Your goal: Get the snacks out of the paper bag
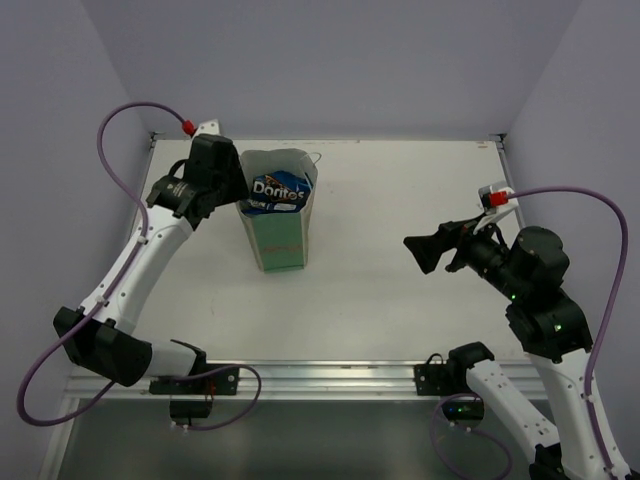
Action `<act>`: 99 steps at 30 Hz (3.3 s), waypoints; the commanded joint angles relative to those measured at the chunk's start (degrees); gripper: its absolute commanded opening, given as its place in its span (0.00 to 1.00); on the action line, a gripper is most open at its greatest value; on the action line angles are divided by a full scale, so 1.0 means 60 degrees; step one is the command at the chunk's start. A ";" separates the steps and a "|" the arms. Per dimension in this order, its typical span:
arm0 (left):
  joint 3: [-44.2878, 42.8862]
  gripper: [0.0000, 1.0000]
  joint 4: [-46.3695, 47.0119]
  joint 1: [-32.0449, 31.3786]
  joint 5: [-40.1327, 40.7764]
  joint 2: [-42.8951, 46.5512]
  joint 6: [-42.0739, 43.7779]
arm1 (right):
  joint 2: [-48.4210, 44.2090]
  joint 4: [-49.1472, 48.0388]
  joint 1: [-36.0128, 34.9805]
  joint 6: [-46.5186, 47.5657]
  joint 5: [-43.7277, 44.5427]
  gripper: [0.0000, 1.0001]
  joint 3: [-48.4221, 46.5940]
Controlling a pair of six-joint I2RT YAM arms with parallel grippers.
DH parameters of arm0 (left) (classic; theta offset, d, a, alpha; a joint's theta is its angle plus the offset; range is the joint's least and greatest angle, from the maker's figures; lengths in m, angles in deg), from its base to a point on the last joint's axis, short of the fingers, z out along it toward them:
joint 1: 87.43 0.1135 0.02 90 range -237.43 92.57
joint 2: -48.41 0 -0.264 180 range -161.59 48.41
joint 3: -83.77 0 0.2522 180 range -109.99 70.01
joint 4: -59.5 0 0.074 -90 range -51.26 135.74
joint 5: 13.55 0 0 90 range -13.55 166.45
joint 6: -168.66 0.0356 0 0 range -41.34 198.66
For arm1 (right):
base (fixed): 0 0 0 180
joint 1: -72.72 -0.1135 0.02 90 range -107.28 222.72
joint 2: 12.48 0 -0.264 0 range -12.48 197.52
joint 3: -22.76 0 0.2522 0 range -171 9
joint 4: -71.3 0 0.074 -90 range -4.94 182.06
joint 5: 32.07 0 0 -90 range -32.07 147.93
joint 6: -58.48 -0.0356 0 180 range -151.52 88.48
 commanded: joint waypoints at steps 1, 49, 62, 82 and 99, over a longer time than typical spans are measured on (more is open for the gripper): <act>0.0138 0.51 0.0690 0.0068 -0.0041 -0.0125 0.0018 | -0.0095 -0.0021 -0.0039 0.0127 -0.0079 0.99 -0.0159; 0.1236 0.00 0.3004 -0.0694 -0.2033 0.1149 0.6668 | 0.7667 -0.4341 -0.6030 0.0129 0.3184 0.75 -0.3601; 0.1236 0.00 0.2960 -0.1251 -0.2414 0.1486 0.5819 | 1.0026 -0.4313 -0.6016 -0.0033 0.4812 0.74 -0.3748; 0.1778 0.00 0.2623 -0.1339 -0.2078 0.2014 0.5060 | 1.0045 -0.4884 -0.6001 0.0273 0.5592 0.00 -0.3512; 0.0842 0.00 0.2448 -0.1309 -0.0145 0.1326 0.4442 | 0.8082 -0.3539 -0.6001 0.1313 0.2910 0.00 -0.6001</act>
